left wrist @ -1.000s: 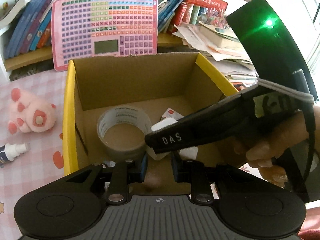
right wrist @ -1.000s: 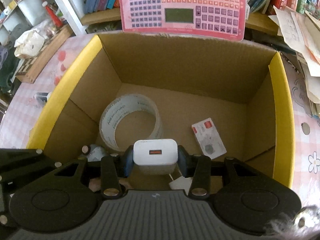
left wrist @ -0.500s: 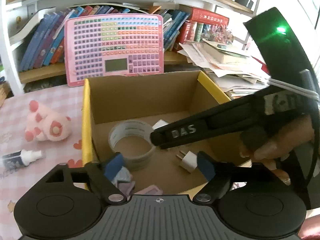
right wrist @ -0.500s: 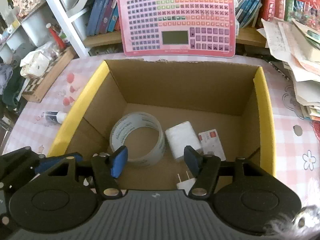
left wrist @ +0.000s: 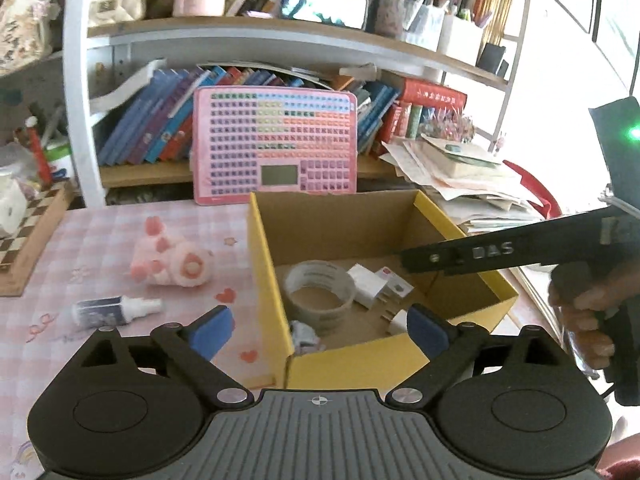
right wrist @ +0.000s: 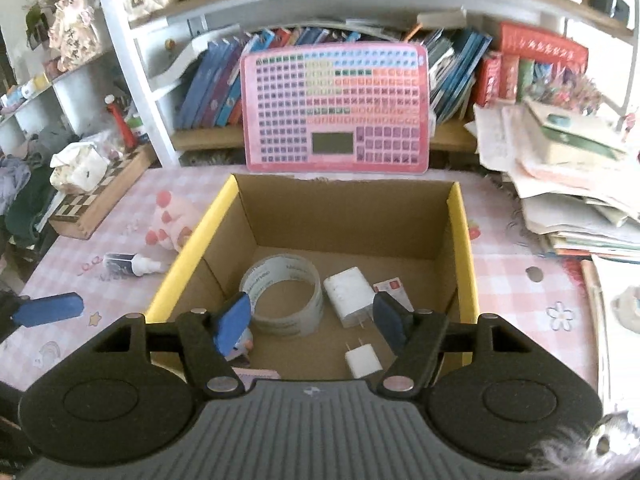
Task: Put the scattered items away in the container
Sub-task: 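Open the left tool to drop the cutter while the right tool releases the charger, then withdraw both open tools from the box toward the spray bottle and plush toy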
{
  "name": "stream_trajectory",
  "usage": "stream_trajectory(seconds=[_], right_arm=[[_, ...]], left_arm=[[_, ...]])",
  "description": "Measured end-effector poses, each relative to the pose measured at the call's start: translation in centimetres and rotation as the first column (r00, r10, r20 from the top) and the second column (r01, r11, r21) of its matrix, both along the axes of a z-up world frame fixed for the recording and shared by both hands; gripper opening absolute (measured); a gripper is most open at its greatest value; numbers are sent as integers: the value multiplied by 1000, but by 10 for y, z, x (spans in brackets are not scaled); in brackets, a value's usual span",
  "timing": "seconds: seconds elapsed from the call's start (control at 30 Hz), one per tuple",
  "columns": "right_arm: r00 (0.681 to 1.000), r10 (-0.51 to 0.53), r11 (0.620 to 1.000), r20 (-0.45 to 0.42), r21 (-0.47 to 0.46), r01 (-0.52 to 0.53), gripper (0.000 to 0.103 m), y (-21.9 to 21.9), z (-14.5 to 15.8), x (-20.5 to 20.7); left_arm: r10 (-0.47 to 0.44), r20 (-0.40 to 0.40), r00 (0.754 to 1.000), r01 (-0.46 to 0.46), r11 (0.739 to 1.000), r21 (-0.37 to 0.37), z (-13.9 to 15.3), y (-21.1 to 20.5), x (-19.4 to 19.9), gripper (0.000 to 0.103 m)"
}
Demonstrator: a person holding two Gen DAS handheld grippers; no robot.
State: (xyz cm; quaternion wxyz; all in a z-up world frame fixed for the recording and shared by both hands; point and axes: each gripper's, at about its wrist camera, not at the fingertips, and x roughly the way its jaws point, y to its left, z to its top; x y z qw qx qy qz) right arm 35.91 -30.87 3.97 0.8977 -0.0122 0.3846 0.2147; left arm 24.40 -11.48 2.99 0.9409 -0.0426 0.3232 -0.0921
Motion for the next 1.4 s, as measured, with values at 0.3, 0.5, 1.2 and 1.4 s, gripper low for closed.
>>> stream_trajectory(seconds=[0.3,0.5,1.2,1.4], right_arm=[[994,-45,993,102,-104,55,74,11,9,-51],[984,-138,984,117,-101,150,74,8,9,-84],[930,-364,916,54,-160,368,73,32,-31,-183],[932,-361,916,21,-178,359,73,50,-38,-204]], left_arm=[[18,-5,1000,-18,1000,-17,-3,31,-42,97],[31,-12,999,-31,1000,-1,-7,55,-68,97],[69,-81,994,-69,998,1,-24,136,-132,98],[82,-92,992,-84,996,-20,-26,150,-140,98]])
